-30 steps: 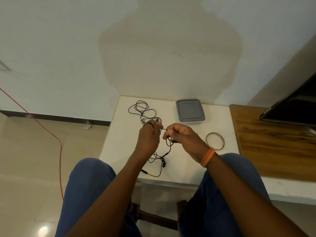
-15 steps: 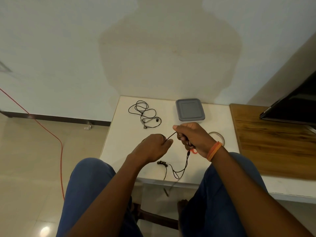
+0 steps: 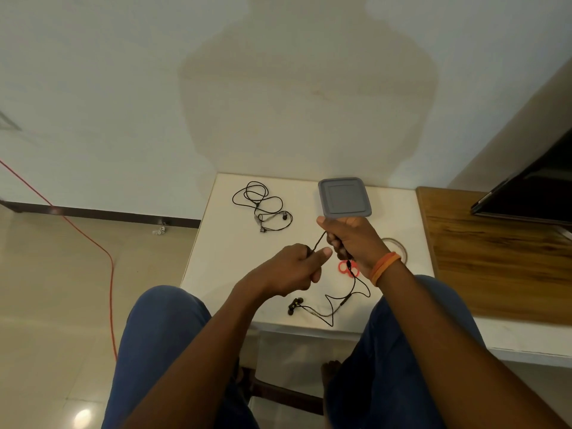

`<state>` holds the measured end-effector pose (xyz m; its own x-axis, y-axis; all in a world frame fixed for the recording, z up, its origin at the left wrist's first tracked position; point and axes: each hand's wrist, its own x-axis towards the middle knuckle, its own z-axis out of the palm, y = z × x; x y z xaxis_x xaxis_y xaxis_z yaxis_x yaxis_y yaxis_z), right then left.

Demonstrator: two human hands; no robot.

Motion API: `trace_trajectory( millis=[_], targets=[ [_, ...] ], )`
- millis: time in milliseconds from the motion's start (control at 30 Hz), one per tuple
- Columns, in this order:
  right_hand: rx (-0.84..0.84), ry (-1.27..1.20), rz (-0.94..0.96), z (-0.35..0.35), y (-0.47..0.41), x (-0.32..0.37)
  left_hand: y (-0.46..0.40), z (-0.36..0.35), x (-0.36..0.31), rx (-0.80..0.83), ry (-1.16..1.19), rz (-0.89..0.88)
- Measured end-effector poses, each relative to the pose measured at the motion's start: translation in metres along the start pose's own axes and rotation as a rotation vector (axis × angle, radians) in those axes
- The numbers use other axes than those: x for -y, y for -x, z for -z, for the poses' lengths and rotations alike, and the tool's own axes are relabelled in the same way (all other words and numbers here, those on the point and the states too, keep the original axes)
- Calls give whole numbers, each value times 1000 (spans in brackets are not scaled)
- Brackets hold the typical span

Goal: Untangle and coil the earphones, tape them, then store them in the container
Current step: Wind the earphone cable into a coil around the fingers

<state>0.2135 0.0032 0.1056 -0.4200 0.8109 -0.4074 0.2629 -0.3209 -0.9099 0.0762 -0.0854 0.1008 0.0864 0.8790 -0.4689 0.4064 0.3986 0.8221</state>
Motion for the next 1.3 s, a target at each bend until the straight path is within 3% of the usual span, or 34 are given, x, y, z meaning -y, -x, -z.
trace_trajectory(
  millis=[200,433,567,733,833,933,1033,1300],
  targets=[
    [54,170,91,-4,-3,-3,4,2,-4,223,559,-65],
    [228,-87,201,-3,0,0,2,25,-1,440,1031,-14],
    [334,-127,251,-9,1,-3,-3,28,3,542,1139,-42],
    [307,-34,231,-16,3,-6,-4,30,4,576,1205,-74],
    [329,-114,157,-15,3,-1,-4,35,6,584,1269,-93],
    [207,-178,55,-13,1,4,-5,41,9,663,1391,-145],
    [66,-50,58,-6,-4,4,-6,44,11,734,1471,-167],
    [24,12,116,3,-3,3,-2,49,11,746,1521,-151]
  ],
)
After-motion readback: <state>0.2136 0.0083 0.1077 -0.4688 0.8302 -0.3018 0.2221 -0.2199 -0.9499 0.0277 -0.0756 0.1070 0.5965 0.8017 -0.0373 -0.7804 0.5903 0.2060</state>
